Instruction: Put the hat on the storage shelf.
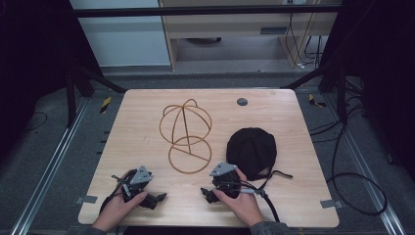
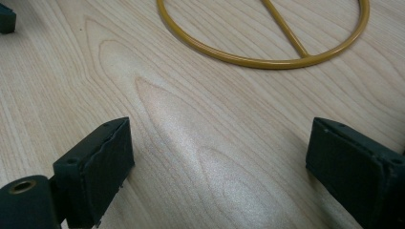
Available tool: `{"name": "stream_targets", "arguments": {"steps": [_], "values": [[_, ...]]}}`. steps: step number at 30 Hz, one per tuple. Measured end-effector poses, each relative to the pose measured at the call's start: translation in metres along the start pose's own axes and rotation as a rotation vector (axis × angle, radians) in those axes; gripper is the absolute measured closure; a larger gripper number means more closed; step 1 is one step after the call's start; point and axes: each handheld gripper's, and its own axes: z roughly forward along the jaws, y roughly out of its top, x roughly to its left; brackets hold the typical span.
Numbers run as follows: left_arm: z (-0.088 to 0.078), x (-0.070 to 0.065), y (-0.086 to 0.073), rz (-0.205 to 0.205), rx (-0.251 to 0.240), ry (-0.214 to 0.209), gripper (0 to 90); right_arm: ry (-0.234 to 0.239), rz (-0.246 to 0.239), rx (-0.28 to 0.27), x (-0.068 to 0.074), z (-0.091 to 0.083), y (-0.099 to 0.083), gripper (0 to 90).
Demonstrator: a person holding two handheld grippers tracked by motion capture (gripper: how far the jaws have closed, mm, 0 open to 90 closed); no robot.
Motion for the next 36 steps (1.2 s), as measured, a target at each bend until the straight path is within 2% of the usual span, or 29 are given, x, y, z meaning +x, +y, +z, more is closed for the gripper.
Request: {"name": "stream_targets", "arguments": {"steps": [15,17,19,20,21,22,23,26,29,30,33,34,35,36], "values": [[0.0,0.0,0.0,0.003,0.002,0.0,0.0,-0.026,0.025,0.004,0.0,-0.001,-0.001,6.9],[0.0,0.0,0.0,0.003,0.002,0.0,0.0,-0.04,0.031,0.03,0.001,-0.005,0.0,9.0],[0.0,0.0,0.0,0.003,0.002,0.0,0.0,-0.056,0.022,0.029,0.001,-0.014,0.001,8.9],[0.0,0.0,0.0,0.003,0.002,0.0,0.0,-0.062,0.009,0.019,0.002,-0.027,0.001,8.8],[0.0,0.0,0.0,0.002,0.002,0.0,0.0,-0.062,0.009,0.019,0.002,-0.027,0.001,8.8],[0.0,0.0,0.0,0.003,0.002,0.0,0.0,-0.073,0.017,0.018,0.0,-0.038,0.0,8.8],[0.0,0.0,0.0,0.003,0.002,0.0,0.0,-0.073,0.017,0.018,0.0,-0.038,0.0,8.8],[0.0,0.0,0.0,0.004,0.002,0.0,0.0,-0.11,0.04,0.017,-0.011,-0.06,-0.007,8.9],[0.0,0.0,0.0,0.004,0.002,0.0,0.0,-0.126,0.053,0.017,-0.016,-0.069,-0.012,9.0],[0.0,0.0,0.0,0.003,0.002,0.0,0.0,-0.147,0.071,0.009,-0.021,-0.08,-0.018,8.9],[0.0,0.0,0.0,0.003,0.002,0.0,0.0,-0.171,0.094,0.002,-0.024,-0.09,-0.023,9.1],[0.0,0.0,0.0,0.002,0.002,0.0,0.0,-0.189,0.115,-0.003,-0.026,-0.098,-0.028,9.3],[0.0,0.0,0.0,0.002,0.002,0.0,0.0,-0.189,0.115,-0.003,-0.026,-0.098,-0.028,9.3],[0.0,0.0,0.0,0.002,0.002,0.0,0.0,-0.224,0.115,0.02,-0.028,-0.105,-0.031,9.1]]}}
